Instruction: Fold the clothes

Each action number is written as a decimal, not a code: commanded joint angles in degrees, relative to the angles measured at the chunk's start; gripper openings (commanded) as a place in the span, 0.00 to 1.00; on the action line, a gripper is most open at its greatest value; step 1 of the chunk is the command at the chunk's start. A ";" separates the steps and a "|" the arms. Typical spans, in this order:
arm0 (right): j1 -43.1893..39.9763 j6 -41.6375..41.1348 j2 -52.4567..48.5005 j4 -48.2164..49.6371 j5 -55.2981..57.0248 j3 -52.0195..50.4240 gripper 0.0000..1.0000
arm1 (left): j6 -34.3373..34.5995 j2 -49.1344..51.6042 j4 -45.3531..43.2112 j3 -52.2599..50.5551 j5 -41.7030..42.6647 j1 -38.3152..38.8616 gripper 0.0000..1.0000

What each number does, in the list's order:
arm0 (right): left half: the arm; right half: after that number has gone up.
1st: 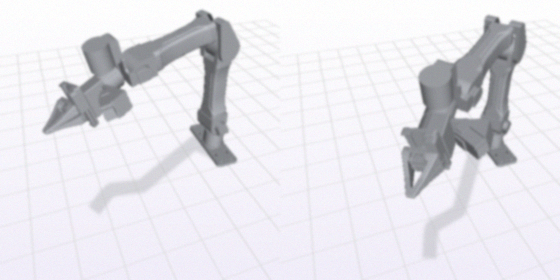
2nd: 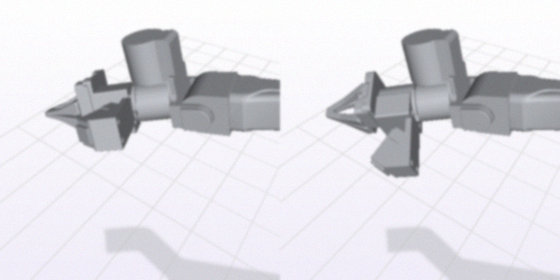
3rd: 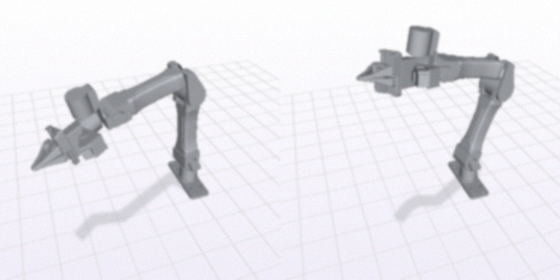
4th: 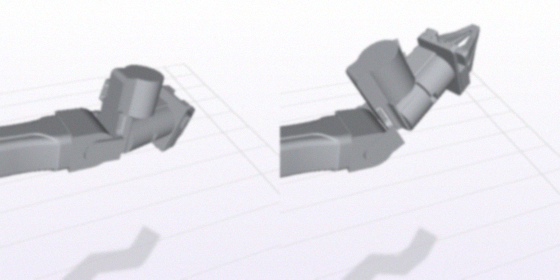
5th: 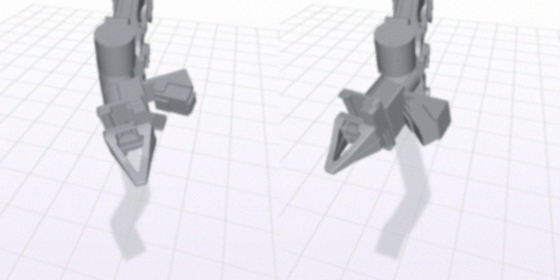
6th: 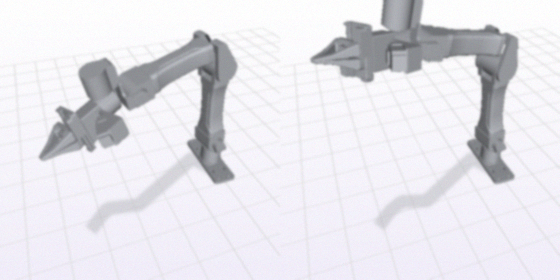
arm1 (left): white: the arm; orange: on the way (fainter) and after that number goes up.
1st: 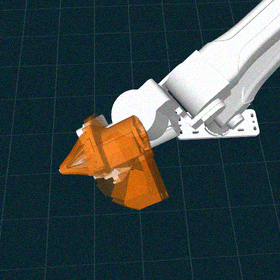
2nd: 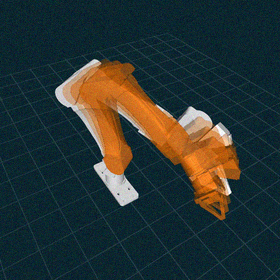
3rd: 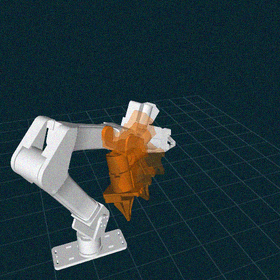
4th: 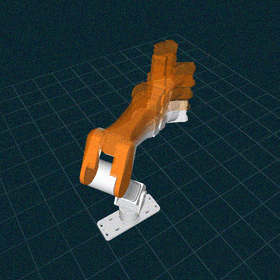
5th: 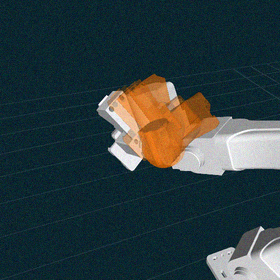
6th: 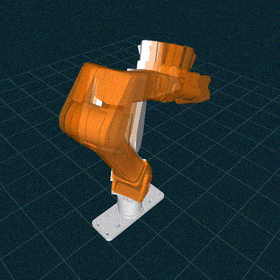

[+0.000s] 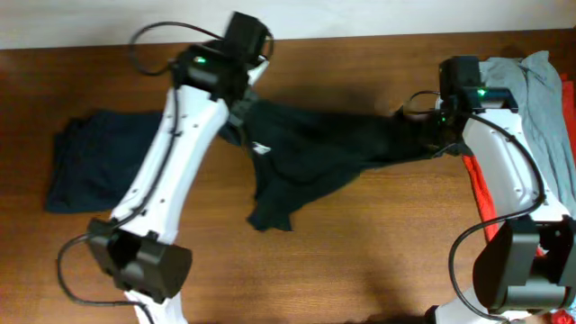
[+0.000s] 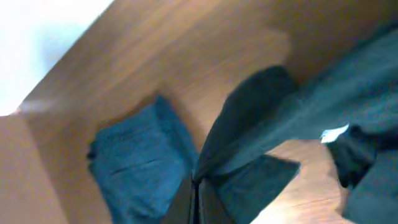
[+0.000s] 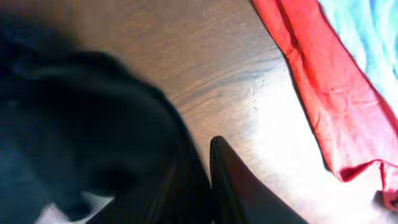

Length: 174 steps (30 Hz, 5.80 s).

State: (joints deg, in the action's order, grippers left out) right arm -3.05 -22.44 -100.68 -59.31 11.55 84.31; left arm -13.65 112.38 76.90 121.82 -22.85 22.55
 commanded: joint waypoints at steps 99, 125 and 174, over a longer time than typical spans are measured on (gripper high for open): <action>8.22 5.40 55.49 -2.27 -9.77 -0.85 0.04 | 6.43 -40.83 2.80 -0.83 1.42 -0.22 0.00; 2.78 5.62 9.27 11.93 -5.53 -0.72 0.45 | 1.70 4.42 -20.35 -1.33 -0.33 -12.79 0.78; 1.46 -2.12 16.98 1.97 -18.69 -24.81 0.80 | 19.45 -37.24 -25.11 -73.66 42.66 -22.67 0.69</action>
State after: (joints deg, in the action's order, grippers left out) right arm -1.67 -23.42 -80.90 -58.19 -6.37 59.66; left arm 5.48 73.69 54.74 52.14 13.47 -0.08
